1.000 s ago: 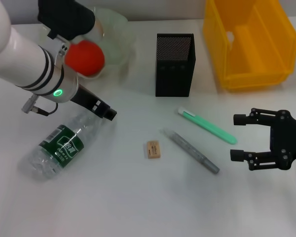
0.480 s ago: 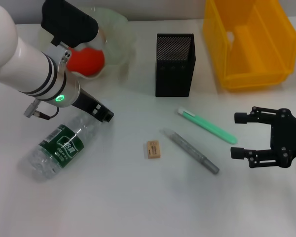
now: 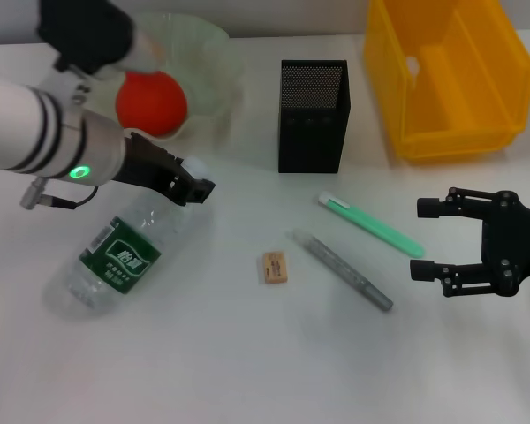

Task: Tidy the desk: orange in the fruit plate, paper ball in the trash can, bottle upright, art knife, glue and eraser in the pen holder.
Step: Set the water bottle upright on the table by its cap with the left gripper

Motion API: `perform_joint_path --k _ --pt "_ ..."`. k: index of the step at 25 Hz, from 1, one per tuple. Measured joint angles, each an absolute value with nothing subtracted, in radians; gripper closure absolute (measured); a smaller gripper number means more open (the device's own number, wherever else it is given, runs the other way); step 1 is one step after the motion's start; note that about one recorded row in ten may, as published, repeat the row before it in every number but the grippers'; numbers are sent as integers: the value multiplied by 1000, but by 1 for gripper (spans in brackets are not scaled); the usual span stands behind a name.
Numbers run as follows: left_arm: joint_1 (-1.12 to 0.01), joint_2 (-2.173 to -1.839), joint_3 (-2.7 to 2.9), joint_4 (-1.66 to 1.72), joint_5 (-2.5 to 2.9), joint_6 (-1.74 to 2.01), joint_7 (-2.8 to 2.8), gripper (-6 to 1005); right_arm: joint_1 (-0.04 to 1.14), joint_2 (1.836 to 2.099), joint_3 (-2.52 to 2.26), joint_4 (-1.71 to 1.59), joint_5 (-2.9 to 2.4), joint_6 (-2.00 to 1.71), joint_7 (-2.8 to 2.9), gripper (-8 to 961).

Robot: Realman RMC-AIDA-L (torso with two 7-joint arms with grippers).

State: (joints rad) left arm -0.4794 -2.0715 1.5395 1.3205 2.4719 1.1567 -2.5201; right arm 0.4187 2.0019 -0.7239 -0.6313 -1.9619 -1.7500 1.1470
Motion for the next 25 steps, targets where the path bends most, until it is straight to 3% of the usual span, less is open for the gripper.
perform_joint_path --k 10,25 --pt "-459 -2066 1094 1059 1974 1349 -2060 558 455 2014 -723 -623 -1953 -1761 1174 112" --pt "-396 -2072 789 348 1322 1565 -937 559 499 2076 -691 -571 -1949 -1709 1164 113"
